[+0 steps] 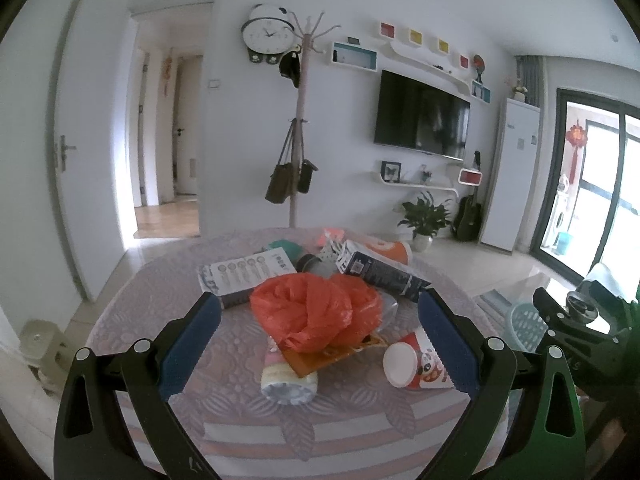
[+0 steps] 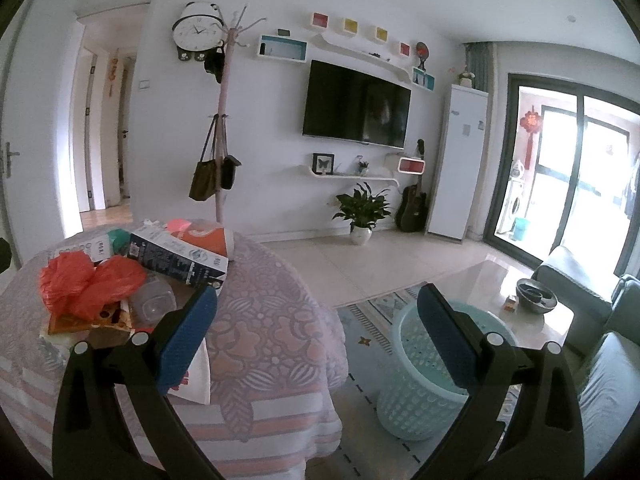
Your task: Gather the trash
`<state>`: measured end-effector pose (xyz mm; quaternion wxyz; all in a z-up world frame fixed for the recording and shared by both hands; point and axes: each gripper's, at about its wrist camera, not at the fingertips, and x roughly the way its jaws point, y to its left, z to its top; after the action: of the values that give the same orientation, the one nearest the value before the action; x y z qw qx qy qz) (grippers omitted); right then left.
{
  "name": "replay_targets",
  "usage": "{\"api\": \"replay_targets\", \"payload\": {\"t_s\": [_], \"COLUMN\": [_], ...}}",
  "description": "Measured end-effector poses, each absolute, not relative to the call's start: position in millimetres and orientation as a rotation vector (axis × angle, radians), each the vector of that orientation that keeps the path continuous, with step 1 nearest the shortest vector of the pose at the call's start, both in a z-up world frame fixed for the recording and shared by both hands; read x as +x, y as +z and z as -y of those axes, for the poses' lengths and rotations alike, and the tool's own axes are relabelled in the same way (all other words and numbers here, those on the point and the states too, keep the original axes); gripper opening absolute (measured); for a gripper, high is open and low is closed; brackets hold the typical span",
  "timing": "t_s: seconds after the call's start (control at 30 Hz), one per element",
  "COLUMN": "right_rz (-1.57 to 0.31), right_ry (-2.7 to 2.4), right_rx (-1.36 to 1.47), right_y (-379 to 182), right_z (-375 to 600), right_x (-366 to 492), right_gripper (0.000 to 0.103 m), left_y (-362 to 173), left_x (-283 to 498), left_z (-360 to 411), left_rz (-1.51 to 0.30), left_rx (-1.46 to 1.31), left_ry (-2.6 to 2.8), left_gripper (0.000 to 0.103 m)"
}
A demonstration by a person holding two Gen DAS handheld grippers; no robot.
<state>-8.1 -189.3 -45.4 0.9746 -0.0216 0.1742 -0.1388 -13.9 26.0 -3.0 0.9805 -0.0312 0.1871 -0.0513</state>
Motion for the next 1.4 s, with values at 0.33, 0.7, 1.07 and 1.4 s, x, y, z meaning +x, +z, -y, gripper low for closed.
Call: {"api": "replay_targets", "payload": {"t_s": [0.33,0.7,1.07,1.4], "right_rz": [-0.356,-0.381,-0.451,-0.586], "right_ry": [-0.265,-0.239,-0.141,0.069], "right_rx": [-0.033,-0.007,0.019,0.053], "right_y": [-46,-50,-66,-95], "right_z": [187,191,184,159], "right_x": [-5,0,12,29], "right_gripper": [0.096,0.096,0.075,0.075], "left_y": [-2,-3,-26,-56], "left_x": [-12,-8,48,117], "left_z": [-27,-35,-60,-43], "left_rz": [-0.385,-0.403,-0.646,-0.802], "left_rx": [-0.070,-0.076,-0.130,-0.210], "left_ry": [-0.113,-0.113,-0.262,-0.281], "left_gripper": [0.096,0.096,0.096,0.087]}}
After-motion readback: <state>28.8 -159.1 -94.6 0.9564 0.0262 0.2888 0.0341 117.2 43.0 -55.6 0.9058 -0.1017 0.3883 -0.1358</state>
